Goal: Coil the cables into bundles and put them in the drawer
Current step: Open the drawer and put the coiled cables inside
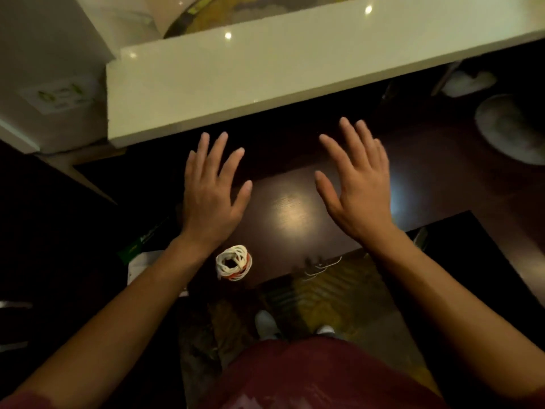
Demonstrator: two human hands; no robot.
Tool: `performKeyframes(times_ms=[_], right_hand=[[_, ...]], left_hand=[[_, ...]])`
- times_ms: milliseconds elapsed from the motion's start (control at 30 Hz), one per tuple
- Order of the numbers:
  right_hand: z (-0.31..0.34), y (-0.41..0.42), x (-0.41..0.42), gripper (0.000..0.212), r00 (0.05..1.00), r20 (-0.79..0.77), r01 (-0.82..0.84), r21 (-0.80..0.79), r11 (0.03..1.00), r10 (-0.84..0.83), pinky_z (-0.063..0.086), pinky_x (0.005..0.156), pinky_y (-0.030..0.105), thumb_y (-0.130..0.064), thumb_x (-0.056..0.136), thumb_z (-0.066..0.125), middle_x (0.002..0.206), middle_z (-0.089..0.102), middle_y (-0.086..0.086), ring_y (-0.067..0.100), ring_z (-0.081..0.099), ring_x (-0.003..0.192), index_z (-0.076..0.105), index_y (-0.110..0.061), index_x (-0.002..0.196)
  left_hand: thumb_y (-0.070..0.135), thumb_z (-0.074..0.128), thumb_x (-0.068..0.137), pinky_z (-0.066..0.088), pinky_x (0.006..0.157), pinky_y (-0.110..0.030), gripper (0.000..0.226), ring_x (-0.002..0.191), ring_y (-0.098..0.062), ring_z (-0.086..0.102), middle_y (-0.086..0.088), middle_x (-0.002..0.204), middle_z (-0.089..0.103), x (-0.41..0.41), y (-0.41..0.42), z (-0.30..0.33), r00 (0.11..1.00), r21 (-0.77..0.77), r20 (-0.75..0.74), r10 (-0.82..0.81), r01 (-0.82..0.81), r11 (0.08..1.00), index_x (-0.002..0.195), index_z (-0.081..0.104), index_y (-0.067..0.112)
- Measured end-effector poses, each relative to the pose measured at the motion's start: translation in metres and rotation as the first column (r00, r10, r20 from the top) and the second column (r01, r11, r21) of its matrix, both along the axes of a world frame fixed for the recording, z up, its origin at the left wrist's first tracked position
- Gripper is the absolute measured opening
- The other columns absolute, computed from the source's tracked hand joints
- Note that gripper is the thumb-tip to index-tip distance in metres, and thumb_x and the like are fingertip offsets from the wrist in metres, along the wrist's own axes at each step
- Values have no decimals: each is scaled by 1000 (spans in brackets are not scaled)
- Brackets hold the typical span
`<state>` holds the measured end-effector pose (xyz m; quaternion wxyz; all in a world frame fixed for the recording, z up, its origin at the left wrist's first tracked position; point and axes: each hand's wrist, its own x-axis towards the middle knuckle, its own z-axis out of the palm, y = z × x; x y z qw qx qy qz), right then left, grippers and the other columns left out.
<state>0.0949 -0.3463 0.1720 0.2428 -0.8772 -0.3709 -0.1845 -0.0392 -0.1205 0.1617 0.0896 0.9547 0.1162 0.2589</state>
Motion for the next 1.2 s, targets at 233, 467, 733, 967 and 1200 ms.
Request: performKeyframes(times_ms=[233, 467, 733, 967, 1200], right_hand=[[6, -108, 20, 64, 958, 64, 281, -23, 959, -279, 13, 125, 56, -51, 103, 49, 168, 21, 14, 35, 14, 157, 37, -18, 157], [-3, -190, -12, 69, 830, 21, 558, -39, 829, -558, 15, 125, 55, -50, 102, 49, 168, 21, 15, 34, 13, 157, 32, -16, 159], [-26, -217, -82, 68, 538, -20, 843, -14, 538, -843, 17, 124, 55, -47, 102, 51, 168, 22, 14, 34, 15, 157, 32, -15, 159], [-90, -201, -148, 68, 317, -133, 940, -90, 330, -939, 16, 125, 54, -48, 102, 49, 169, 20, 14, 35, 14, 157, 30, -17, 160], [-183, -216, -192, 68, 144, -284, 958, -200, 205, -948, 18, 124, 55, -53, 105, 43, 168, 21, 16, 36, 15, 156, 28, -15, 160]], left_hand=[[37, 55, 99, 14, 122, -63, 58, 153, -44, 17, -20, 163, 28, 76, -85, 11, 987, 71, 98, -128, 122, 990, 149, 45, 10], [39, 52, 101, 11, 122, -64, 58, 154, -43, 11, -19, 166, 21, 122, -136, -1, 922, 85, 59, -383, 378, 922, 151, 42, 11], [41, 51, 102, 11, 122, -63, 58, 154, -45, 12, -19, 165, 22, 147, -151, -22, 746, 101, 32, -666, 660, 744, 151, 42, 11], [45, 47, 103, 7, 124, -61, 60, 155, -42, 9, -17, 167, 18, 150, -147, -74, 650, 124, -177, -739, 760, 638, 154, 37, 13], [49, 41, 104, 4, 124, -60, 63, 157, -34, 0, -11, 169, 11, 169, -171, -149, 551, 86, -477, -685, 804, 588, 157, 29, 17]])
